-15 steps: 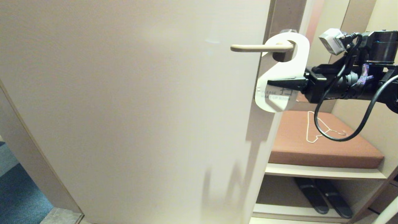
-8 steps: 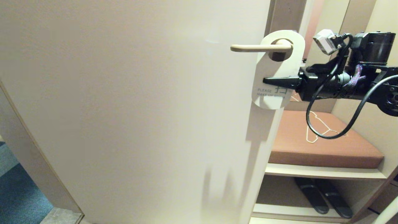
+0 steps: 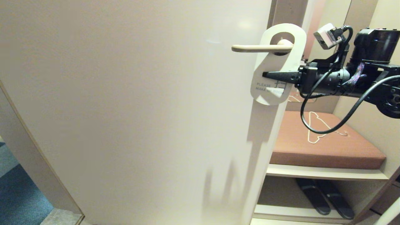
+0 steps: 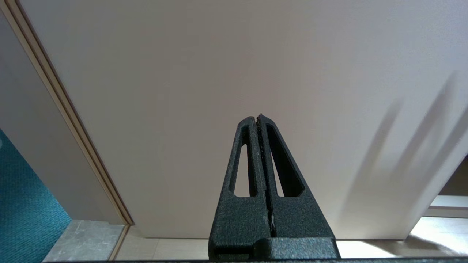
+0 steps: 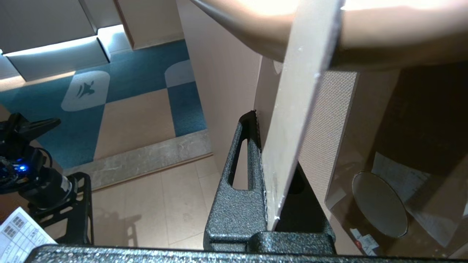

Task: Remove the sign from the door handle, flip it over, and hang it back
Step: Take down the sign

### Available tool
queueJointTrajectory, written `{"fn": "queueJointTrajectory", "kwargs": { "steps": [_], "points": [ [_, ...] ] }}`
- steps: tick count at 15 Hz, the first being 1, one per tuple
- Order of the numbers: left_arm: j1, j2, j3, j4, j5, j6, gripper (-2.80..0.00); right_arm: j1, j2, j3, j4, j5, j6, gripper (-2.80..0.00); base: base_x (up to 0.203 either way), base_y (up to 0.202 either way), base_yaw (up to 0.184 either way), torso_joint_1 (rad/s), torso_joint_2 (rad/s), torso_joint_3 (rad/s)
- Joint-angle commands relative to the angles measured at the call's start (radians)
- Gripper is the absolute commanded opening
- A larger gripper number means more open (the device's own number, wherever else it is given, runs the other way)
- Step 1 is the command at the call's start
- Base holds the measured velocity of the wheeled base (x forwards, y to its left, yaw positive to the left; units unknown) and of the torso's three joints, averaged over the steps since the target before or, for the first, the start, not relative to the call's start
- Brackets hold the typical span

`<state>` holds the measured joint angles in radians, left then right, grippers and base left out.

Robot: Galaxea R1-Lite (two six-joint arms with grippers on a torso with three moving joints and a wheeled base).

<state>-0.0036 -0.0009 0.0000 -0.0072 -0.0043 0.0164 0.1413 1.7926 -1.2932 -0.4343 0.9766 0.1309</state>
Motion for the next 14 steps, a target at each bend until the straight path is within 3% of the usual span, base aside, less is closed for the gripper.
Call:
{"fn": "queueJointTrajectory", "kwargs": {
  "steps": [1, 11, 14],
  "points": [
    [-0.001, 0.001, 0.0, 0.0, 0.0, 0.0, -2.8, 0.001, -0.008, 0.011, -0.003, 0.005, 0.001, -2.8, 0.0, 0.0, 0.0, 0.0, 0.0, 0.0],
    [-0.001, 0.001, 0.0, 0.0, 0.0, 0.0, -2.8, 0.001, -0.065, 0.081, -0.001, 0.005, 0.015, -2.8, 0.0, 0.0, 0.0, 0.0, 0.0, 0.0],
    [-0.001, 0.001, 0.0, 0.0, 0.0, 0.0, -2.8, 0.001, -0.083, 0.083, -0.001, 0.004, 0.064, -2.8, 0.0, 0.0, 0.0, 0.0, 0.0, 0.0]
  ]
}}
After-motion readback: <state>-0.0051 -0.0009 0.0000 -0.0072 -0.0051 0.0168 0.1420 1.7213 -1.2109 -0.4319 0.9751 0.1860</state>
